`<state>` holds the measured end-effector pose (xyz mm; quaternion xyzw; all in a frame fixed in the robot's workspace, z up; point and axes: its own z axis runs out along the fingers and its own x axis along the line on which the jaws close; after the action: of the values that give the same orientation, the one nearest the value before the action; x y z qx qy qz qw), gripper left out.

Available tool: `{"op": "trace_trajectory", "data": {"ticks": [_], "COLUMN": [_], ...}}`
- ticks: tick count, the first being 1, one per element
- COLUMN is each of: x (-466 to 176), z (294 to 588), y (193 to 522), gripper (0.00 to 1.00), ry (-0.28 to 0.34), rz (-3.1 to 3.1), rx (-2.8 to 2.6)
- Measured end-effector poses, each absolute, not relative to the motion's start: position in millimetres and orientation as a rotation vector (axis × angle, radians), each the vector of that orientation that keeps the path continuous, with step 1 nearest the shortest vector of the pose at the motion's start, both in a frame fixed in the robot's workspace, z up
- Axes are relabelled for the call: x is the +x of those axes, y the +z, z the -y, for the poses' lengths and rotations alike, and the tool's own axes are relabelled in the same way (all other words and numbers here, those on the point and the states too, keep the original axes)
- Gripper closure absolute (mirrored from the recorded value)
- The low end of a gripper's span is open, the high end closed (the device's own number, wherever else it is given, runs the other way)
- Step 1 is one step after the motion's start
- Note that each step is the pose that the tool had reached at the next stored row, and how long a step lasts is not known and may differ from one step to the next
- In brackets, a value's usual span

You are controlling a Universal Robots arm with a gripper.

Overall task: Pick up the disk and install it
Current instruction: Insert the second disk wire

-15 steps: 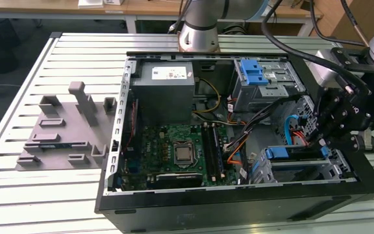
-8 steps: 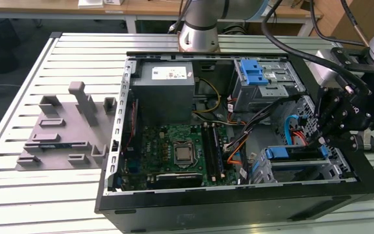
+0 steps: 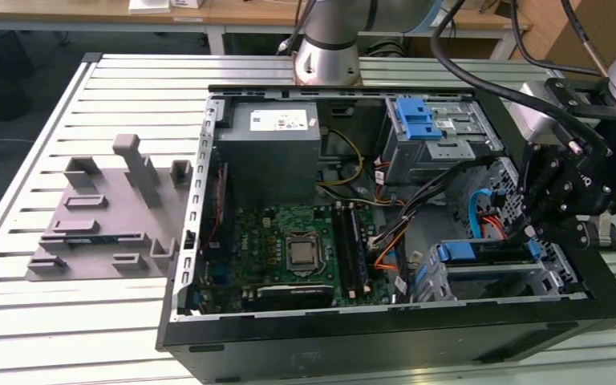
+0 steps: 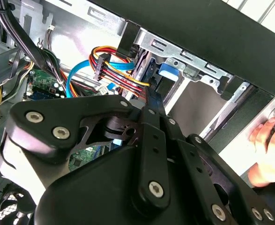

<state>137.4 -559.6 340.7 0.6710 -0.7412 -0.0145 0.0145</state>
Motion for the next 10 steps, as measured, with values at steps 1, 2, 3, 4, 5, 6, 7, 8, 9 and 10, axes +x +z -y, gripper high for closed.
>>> {"op": "trace_trajectory", "data": {"ticks": [1,2,3,4,5,6,7,8,9,10], "x": [137,137,137,137,136,135,134,130,128,127], "z": [560,560,560,560,560,560,560,560,560,560], "y": [341,341,341,341,341,341,341,341,341,341], "gripper": [0.89,0.89,0.89,0.89,0.89,0.89,0.89,0.89,0.89,0.89], "ry": [-0.045,-0.045,-0.045,-0.045,-0.045,-0.045,-0.045,-0.045,-0.045,-0.045], "rz": [2.307,2.307,2.307,2.307,2.307,2.307,2.307,2.307,2.308,2.308], "rx": [2.089,2.089,2.089,2.089,2.089,2.089,2.089,2.089,2.089,2.089]}}
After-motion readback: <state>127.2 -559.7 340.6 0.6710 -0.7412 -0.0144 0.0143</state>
